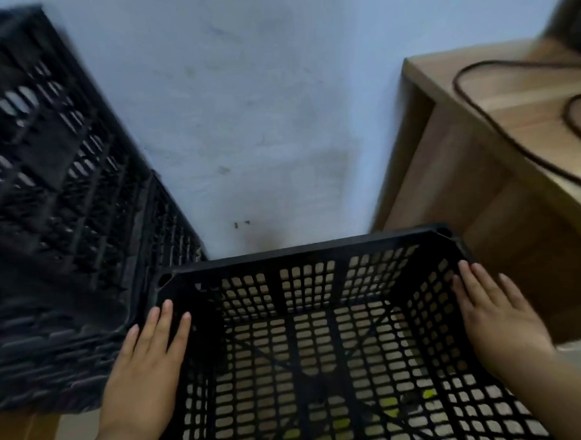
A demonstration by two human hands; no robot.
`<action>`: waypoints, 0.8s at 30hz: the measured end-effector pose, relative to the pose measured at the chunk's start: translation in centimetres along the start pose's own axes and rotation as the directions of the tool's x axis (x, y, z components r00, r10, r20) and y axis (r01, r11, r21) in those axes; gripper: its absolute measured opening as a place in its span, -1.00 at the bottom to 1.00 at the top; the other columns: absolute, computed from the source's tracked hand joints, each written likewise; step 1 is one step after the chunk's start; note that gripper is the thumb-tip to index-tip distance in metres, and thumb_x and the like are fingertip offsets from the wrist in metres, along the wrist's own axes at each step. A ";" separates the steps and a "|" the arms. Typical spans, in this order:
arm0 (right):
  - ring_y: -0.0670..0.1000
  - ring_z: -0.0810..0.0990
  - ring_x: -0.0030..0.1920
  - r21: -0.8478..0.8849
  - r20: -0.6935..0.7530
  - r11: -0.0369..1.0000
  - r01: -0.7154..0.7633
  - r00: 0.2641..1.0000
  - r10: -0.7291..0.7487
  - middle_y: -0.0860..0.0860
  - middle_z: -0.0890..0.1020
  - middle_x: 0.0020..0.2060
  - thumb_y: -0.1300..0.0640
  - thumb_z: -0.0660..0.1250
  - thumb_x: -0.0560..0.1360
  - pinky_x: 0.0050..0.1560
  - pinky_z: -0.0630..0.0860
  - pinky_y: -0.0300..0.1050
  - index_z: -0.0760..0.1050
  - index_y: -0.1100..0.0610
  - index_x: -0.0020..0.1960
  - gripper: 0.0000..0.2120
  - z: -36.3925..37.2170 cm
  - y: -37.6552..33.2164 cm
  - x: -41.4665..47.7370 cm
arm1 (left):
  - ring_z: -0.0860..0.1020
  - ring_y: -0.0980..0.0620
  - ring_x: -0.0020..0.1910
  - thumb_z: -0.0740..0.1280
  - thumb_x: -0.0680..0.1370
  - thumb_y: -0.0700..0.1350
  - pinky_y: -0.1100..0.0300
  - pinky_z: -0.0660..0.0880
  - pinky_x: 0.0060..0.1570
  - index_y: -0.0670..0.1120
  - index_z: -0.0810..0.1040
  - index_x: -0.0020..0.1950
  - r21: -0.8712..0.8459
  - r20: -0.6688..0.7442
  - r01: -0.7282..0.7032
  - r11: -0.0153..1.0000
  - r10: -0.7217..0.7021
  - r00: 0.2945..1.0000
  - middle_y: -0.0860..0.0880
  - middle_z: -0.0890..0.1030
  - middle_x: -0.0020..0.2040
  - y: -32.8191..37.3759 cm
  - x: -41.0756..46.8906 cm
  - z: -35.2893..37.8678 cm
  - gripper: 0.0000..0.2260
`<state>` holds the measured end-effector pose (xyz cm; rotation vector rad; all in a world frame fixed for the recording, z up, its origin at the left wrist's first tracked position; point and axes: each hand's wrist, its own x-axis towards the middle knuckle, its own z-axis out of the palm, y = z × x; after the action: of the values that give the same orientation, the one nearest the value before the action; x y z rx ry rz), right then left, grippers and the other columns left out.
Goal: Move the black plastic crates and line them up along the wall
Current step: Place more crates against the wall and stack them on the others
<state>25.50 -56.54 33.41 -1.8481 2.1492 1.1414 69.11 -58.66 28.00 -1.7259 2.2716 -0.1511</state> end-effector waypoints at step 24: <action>0.06 -0.23 0.53 0.196 -0.523 0.974 -0.115 0.828 0.203 0.02 -0.19 0.54 0.17 -0.03 0.61 0.50 -0.09 0.07 -0.05 0.15 0.54 -0.49 -21.6 18.0 -34.3 | -0.30 -0.06 0.50 0.18 0.46 -0.35 0.05 -0.23 0.46 0.00 -0.30 0.51 0.086 -0.313 0.145 0.986 -0.111 0.943 -0.14 -0.36 0.51 -9.8 -21.5 -44.6 -0.18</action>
<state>27.24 -41.12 74.99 -2.1399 2.6324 0.4636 70.67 -44.76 76.52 -1.9041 2.3046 -0.5991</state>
